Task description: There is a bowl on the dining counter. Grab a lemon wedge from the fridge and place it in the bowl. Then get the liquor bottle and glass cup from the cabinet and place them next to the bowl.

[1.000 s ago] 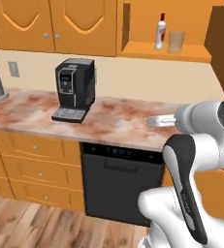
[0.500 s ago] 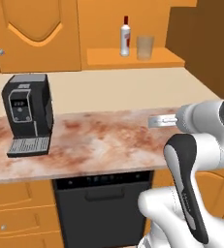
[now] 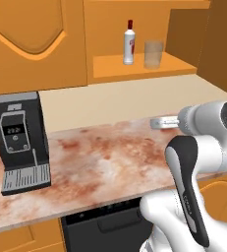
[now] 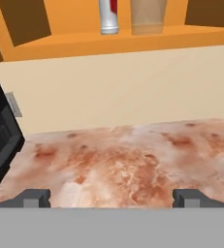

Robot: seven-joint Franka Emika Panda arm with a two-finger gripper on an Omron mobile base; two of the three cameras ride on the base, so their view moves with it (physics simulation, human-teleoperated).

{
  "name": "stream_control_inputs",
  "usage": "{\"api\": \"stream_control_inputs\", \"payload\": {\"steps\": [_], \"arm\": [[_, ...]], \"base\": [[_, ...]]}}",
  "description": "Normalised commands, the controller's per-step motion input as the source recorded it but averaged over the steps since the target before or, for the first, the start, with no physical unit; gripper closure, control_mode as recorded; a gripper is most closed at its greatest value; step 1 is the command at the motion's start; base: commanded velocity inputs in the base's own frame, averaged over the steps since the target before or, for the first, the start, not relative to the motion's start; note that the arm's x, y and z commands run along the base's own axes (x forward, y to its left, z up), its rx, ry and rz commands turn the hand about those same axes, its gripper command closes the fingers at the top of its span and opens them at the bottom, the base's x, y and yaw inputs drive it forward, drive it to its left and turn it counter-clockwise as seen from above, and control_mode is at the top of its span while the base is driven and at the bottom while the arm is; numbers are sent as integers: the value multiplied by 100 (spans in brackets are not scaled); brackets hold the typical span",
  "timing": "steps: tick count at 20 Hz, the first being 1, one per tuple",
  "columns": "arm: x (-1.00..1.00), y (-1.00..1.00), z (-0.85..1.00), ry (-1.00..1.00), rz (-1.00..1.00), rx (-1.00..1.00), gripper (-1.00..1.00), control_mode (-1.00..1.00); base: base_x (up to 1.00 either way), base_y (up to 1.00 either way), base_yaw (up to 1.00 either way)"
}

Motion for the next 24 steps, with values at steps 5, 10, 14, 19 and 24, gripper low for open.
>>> {"api": "stream_control_inputs", "payload": {"steps": [5,10,14,19,24], "arm": [[0,0,0,0,0,0,-100,100],[0,0,0,0,0,0,-100,100],[0,0,0,0,0,0,-100,100],[0,0,0,0,0,0,-100,100],[18,-3,43,-17,8,-9,-100,-100]], "base": [[42,34,-25],[52,33,-23],[25,4,-4],[64,8,-1],[0,0,0]]}}
